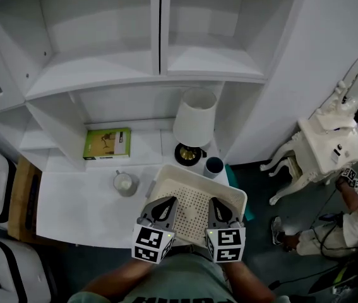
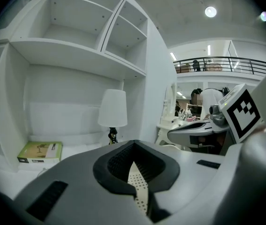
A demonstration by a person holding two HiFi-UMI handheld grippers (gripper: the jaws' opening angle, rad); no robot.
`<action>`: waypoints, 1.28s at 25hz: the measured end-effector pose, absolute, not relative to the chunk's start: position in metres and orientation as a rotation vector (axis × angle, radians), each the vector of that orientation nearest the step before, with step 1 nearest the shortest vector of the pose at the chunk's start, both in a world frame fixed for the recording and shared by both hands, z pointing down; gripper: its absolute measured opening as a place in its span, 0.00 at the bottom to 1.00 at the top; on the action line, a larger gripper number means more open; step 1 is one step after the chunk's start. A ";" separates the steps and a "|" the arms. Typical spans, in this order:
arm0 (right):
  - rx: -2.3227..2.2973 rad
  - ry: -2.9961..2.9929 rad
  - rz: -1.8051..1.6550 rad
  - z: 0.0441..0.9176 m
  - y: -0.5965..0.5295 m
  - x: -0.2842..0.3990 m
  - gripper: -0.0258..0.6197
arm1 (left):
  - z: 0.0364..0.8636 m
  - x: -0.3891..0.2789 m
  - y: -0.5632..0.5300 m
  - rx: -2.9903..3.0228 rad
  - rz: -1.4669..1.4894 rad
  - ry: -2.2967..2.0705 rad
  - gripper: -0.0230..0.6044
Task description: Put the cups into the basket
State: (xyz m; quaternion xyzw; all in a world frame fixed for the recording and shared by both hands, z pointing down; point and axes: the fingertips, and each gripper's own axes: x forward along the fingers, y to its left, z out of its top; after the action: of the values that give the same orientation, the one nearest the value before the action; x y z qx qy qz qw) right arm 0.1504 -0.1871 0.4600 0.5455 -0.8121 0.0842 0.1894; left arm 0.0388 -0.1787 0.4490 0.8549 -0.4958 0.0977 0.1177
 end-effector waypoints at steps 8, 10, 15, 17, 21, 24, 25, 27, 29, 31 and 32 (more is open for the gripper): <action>1.486 -2.234 0.262 0.470 -0.237 0.181 0.06 | 0.460 0.061 -0.217 2.448 0.355 -1.461 0.05; 1.466 -2.224 0.284 0.475 -0.250 0.186 0.06 | 0.464 0.064 -0.226 2.431 0.373 -1.470 0.05; 1.423 -2.200 0.329 0.491 -0.285 0.201 0.06 | 0.472 0.074 -0.247 2.412 0.419 -1.481 0.05; 1.401 -2.184 0.354 0.500 -0.297 0.205 0.07 | 0.474 0.078 -0.254 2.407 0.432 -1.480 0.05; 1.356 -2.164 0.411 0.516 -0.318 0.209 0.07 | 0.482 0.084 -0.270 2.388 0.462 -1.471 0.05; 1.349 -2.148 0.422 0.523 -0.332 0.214 0.07 | 0.494 0.087 -0.281 2.363 0.493 -1.461 0.05; 1.346 -2.142 0.430 0.525 -0.336 0.215 0.07 | 0.498 0.088 -0.285 2.352 0.501 -1.456 0.05; 1.335 -2.130 0.459 0.530 -0.345 0.218 0.07 | 0.506 0.090 -0.292 2.331 0.517 -1.451 0.05; 1.319 -2.110 0.502 0.538 -0.354 0.222 0.09 | 0.511 0.090 -0.299 2.321 0.540 -1.456 0.05; 1.294 -2.082 0.567 0.549 -0.362 0.224 0.15 | 0.514 0.090 -0.305 2.316 0.556 -1.461 0.05; 1.282 -2.062 0.600 0.555 -0.365 0.225 0.18 | 0.515 0.089 -0.308 2.312 0.559 -1.462 0.05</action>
State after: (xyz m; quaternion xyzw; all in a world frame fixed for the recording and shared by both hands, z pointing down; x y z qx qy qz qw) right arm 0.2253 -0.3652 0.5546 0.4865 -0.7826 0.2275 0.3147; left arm 0.0893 -0.3080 0.5151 0.8155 -0.5156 0.1971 0.1739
